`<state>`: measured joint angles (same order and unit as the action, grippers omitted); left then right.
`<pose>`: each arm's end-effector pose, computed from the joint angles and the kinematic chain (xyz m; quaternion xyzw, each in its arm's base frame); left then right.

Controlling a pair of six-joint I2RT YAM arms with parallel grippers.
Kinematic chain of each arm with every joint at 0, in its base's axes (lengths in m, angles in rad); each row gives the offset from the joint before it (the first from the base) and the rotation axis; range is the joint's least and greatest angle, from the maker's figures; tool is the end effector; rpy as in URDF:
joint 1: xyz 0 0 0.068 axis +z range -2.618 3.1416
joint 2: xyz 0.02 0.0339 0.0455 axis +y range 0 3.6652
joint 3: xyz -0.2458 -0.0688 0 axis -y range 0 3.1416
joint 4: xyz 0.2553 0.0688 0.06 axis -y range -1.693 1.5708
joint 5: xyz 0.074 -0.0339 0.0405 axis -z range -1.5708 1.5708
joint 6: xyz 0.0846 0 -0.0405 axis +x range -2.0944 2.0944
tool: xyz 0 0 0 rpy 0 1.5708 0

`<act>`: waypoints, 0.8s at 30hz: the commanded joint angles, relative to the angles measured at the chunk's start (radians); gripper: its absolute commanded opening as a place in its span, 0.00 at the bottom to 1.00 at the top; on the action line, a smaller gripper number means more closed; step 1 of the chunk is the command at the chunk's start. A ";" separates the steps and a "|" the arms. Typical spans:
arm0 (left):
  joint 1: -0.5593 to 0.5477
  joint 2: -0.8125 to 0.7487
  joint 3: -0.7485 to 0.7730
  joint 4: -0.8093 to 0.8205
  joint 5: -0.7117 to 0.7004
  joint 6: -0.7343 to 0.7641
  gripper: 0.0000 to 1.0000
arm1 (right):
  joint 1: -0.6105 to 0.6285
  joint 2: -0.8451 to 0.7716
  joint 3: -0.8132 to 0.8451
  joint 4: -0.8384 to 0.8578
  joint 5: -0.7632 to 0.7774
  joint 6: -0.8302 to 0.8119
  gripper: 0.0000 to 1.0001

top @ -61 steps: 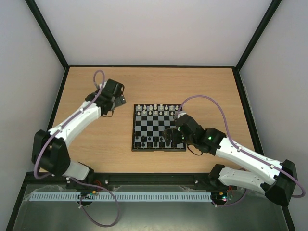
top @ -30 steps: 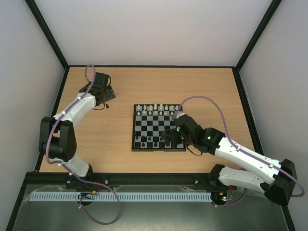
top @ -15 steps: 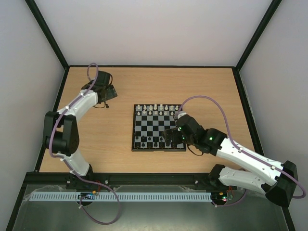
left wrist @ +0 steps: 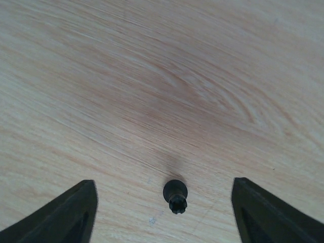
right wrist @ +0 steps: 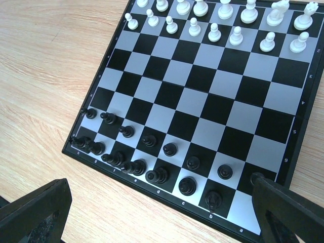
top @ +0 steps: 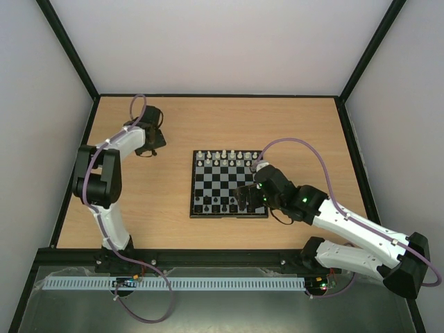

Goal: Set up the chess pieces on the board
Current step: Pick up the chess piece at the center of the board.

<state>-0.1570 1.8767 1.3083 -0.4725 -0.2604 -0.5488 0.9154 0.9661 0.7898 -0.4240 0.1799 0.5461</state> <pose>0.4184 -0.0442 0.1266 -0.2196 0.9320 0.0278 0.2869 0.1777 0.2063 0.2412 -0.1206 0.8737 0.2509 0.3990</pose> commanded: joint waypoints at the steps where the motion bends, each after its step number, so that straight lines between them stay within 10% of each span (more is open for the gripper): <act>1: 0.007 0.049 0.014 0.022 0.029 0.007 0.69 | -0.006 -0.012 -0.009 -0.013 -0.011 -0.005 0.99; 24: 0.007 0.084 -0.019 0.033 0.058 0.016 0.30 | -0.005 -0.011 -0.015 0.001 -0.019 -0.007 0.99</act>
<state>-0.1558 1.9553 1.3064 -0.4370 -0.2081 -0.5385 0.9154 0.9661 0.7895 -0.4217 0.1642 0.5457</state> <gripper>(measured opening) 0.307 0.986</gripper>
